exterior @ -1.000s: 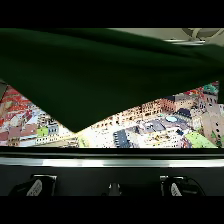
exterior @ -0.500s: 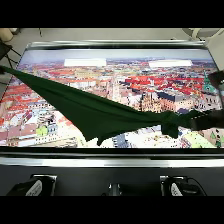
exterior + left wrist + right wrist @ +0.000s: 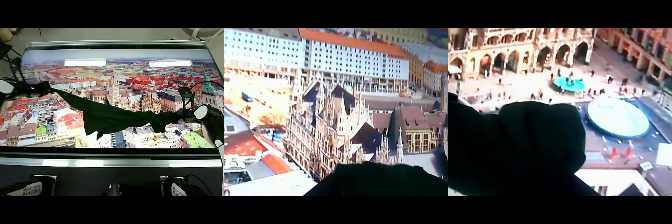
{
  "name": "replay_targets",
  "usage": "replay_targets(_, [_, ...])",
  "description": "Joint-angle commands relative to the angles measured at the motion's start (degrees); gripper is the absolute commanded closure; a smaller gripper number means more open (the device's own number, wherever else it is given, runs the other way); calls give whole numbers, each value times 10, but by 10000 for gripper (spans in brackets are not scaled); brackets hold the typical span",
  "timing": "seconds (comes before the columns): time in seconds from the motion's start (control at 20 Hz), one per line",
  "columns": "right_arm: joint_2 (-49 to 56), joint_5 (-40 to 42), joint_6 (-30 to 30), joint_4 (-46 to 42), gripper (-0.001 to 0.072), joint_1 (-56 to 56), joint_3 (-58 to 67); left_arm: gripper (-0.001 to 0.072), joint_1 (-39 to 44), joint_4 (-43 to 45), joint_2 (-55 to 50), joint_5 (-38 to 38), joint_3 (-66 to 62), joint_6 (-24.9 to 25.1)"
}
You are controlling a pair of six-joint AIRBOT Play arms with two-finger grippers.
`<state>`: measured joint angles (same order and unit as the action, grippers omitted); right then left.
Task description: Fold the shirts.
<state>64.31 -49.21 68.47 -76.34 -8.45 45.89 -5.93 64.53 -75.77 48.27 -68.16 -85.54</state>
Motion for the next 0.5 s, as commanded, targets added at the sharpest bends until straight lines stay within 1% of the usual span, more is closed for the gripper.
replay_targets(0.0, [56,56,27,82,696,0,-8,443,13,-70,-86,36,3,1])
replay_targets(0.05, [56,46,23,85,696,0,-8,181,12,-69,-89,59,3,1])
replay_targets(0.1, [56,36,14,84,696,0,-8,16,6,-64,-87,87,2,1])
replay_targets(0.2, [56,-16,-23,84,696,0,-8,36,-9,-63,-82,185,-4,7])
replay_targets(0.25, [56,-39,-36,82,696,0,-8,36,-7,-56,-80,234,2,20])
replay_targets(0.3, [56,-59,-49,82,696,0,-8,38,1,-54,-77,259,17,27])
replay_targets(0.35, [56,-75,-59,82,696,0,-8,42,14,-55,-75,265,40,27])
replay_targets(0.45, [56,-96,-71,82,696,0,-8,42,57,-62,-75,242,93,27])
